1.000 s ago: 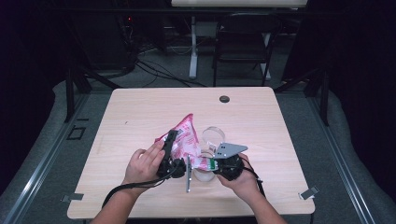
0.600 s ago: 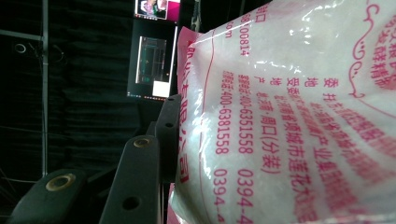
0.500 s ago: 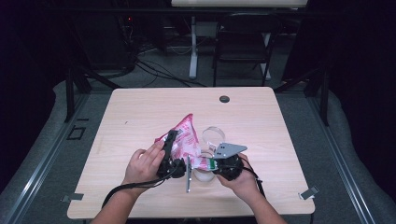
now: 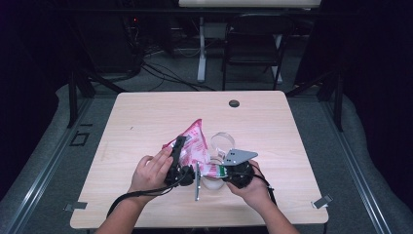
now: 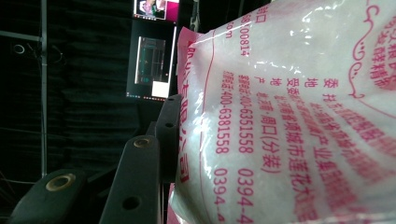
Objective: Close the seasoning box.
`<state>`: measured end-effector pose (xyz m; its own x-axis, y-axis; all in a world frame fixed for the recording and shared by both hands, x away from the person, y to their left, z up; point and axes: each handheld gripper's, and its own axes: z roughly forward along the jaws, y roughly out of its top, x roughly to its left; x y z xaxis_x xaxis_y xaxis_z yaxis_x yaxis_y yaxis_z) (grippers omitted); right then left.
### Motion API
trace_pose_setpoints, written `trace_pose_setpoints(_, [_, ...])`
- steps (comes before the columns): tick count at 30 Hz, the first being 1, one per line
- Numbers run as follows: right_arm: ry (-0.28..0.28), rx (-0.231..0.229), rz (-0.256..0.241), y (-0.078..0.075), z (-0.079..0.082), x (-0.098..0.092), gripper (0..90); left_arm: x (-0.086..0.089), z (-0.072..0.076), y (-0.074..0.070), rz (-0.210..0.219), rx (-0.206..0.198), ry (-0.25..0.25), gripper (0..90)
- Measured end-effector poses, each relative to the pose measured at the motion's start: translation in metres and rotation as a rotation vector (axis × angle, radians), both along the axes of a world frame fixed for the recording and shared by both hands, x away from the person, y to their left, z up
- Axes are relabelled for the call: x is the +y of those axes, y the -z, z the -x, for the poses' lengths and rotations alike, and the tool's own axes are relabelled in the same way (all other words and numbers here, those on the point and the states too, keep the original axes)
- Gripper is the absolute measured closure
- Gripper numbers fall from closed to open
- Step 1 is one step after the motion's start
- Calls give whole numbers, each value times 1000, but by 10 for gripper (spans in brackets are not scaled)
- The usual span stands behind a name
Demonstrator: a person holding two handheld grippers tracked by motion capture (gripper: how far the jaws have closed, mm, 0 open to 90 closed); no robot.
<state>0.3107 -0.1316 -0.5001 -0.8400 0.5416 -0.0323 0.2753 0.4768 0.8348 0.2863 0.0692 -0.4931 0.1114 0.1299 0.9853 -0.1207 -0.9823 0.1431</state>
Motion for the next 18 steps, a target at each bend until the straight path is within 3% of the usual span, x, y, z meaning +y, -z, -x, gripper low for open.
trace_pose_setpoints(18, [3,6,11,1,-1,-2,900,-2,-1,2,-10,7,1,630])
